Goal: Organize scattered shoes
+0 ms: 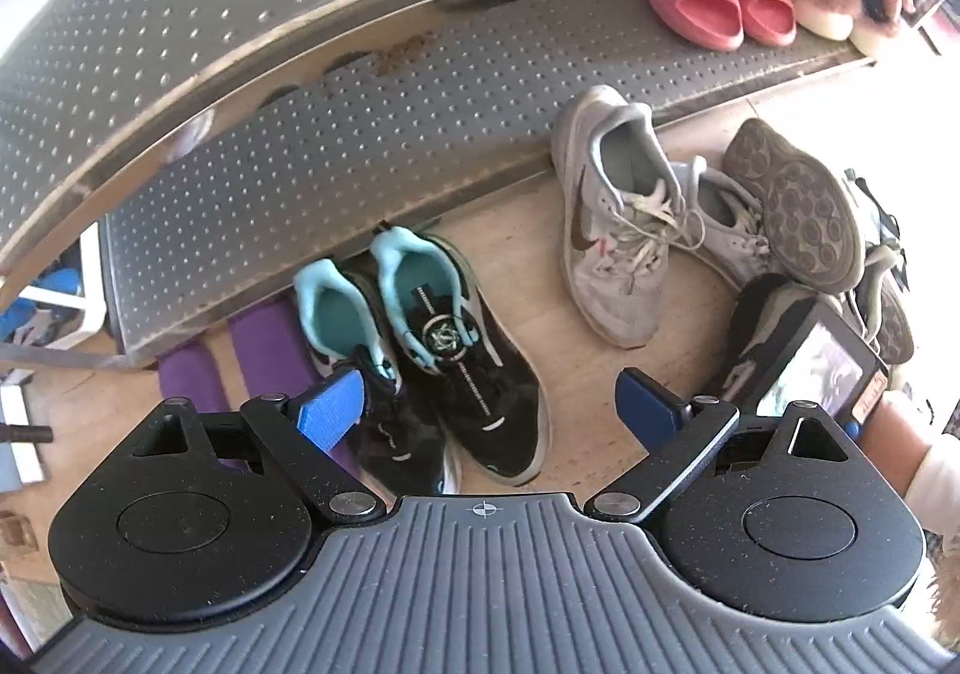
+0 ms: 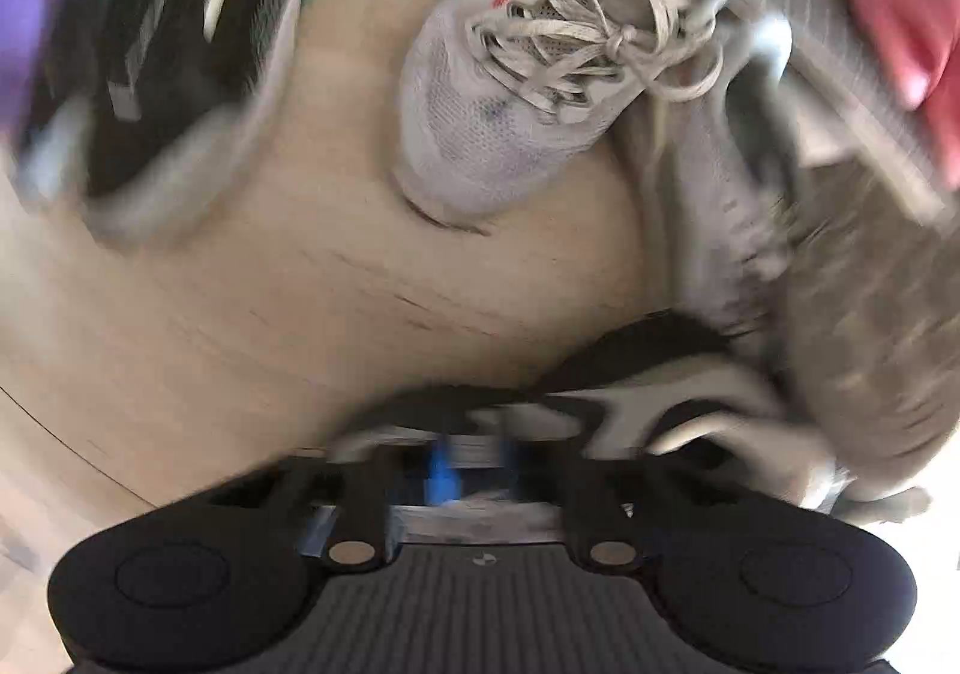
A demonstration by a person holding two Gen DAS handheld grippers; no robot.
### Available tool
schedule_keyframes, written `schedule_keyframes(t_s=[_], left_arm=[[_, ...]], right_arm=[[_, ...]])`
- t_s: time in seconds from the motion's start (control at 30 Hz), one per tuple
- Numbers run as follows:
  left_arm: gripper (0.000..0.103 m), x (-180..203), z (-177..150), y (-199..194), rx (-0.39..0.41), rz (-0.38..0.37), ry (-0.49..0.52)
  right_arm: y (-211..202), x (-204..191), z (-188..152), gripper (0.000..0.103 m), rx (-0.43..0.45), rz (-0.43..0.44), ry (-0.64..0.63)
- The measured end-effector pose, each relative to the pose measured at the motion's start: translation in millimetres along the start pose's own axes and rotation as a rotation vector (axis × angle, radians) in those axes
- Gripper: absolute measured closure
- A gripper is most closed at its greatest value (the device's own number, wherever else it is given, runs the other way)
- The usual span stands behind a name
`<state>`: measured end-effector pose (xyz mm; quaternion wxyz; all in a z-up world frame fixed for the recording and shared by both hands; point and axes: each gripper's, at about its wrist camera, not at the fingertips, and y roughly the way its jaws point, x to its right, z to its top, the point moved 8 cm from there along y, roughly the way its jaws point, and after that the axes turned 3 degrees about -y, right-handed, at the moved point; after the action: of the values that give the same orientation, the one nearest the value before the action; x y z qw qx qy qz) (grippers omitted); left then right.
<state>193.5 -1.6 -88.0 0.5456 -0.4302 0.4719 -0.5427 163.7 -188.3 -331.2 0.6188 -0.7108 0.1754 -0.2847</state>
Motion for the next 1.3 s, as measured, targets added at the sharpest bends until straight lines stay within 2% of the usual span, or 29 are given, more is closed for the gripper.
schedule_keyframes(t_s=[0.13,0.3,0.33,0.37,0.4,0.43,0.5,0.57,0.63,0.7,0.77,0.83,0.9,1.0,1.2,1.3], left_arm=[[0.008,-6,1,-2,0.009,0.012,-0.008],[0.008,-21,4,-10,0.027,0.023,-0.035],[0.008,-23,5,-13,0.034,0.021,-0.041],[0.008,-24,5,-15,0.040,0.019,-0.046],[0.008,-25,6,-17,0.048,0.018,-0.050],[0.008,-26,7,-20,0.056,0.016,-0.055],[0.008,-25,7,-22,0.062,0.014,-0.054],[0.008,-22,6,-21,0.057,0.013,-0.043],[0.008,-17,4,-17,0.042,0.012,-0.027],[0.008,-12,2,-13,0.026,0.006,-0.018],[0.008,-9,1,-9,0.014,0.002,-0.019],[0.008,-6,1,-9,0.014,0.001,-0.016],[0.008,-3,2,-8,0.014,0.000,-0.008],[0.008,0,3,-4,0.006,-0.003,-0.009],[0.008,-2,1,3,-0.015,-0.003,-0.023],[0.008,-8,2,1,-0.011,0.000,-0.040]], right_arm=[[3,15,-18,0.103,-0.078,0.024,0.048],[9,16,-38,0.103,-0.193,-0.029,0.044],[4,17,-38,0.091,-0.204,-0.019,0.067],[-2,17,-37,0.069,-0.215,-0.010,0.090],[-17,19,-31,0.058,-0.194,0.021,0.126],[-41,25,-21,0.042,-0.142,0.065,0.165],[-89,39,-3,0.036,-0.035,0.090,0.209],[-130,48,11,0.024,0.058,0.103,0.237],[-174,59,24,0.018,0.194,0.119,0.275],[-188,71,30,0.017,0.303,0.128,0.327],[-192,90,33,0.019,0.403,0.172,0.467],[-174,106,33,0.023,0.306,0.215,0.588],[-171,108,43,0.025,0.322,0.263,0.598],[-182,110,50,0.025,0.353,0.219,0.595],[-188,115,49,0.028,0.452,0.206,0.580],[-185,114,52,0.040,0.501,0.173,0.555]])
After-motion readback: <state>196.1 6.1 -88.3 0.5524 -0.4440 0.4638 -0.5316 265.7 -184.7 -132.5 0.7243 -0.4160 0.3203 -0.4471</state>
